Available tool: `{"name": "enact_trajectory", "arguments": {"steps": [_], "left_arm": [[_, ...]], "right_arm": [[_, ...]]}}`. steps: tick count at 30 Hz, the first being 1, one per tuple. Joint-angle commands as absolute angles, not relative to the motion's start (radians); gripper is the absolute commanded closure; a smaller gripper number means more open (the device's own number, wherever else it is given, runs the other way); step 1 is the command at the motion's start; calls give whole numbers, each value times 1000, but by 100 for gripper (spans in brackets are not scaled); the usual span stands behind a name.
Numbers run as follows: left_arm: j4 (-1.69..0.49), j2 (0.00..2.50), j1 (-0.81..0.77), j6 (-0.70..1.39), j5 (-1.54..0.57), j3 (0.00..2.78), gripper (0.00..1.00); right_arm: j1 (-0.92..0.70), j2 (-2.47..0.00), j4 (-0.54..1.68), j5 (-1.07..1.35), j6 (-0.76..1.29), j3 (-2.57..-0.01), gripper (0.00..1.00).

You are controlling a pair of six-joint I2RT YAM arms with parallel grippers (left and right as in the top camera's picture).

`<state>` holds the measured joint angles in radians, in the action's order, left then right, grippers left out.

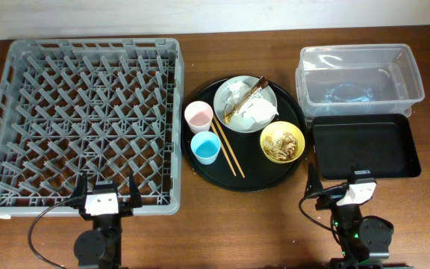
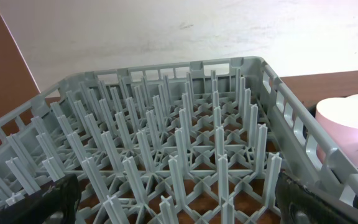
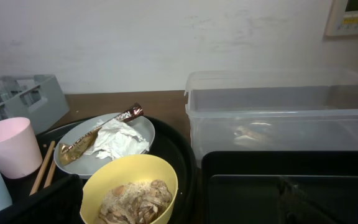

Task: Sort waste into correct bins and load items into the dishwasher rack
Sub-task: 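Raise both arms from rest toward the table items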

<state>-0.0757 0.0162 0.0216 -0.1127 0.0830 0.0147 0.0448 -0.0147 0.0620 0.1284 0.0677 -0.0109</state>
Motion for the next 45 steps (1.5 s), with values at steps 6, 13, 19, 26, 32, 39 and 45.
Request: {"name": "enact_trajectory", "arguments": {"steps": [6, 13, 19, 26, 32, 39, 45], "left_arm": [[-76, 7, 18, -129, 79, 9, 1], [-76, 7, 18, -129, 79, 9, 1], [-76, 7, 18, -129, 79, 9, 1], [-76, 7, 18, -129, 79, 9, 1], [-76, 7, 18, -129, 79, 9, 1], [-76, 7, 18, -129, 79, 9, 1], [-75, 7, 18, -130, 97, 9, 1]], "right_arm": [[39, -8, 68, 120, 63, -6, 2], [39, -8, 68, 120, 63, -6, 2], [39, -8, 68, 120, 63, -6, 2], [39, -8, 68, 120, 63, -6, 2], [39, -8, 68, 120, 63, -6, 1], [39, -8, 68, 120, 63, -6, 2], [39, -8, 67, 120, 63, -6, 1]]}}
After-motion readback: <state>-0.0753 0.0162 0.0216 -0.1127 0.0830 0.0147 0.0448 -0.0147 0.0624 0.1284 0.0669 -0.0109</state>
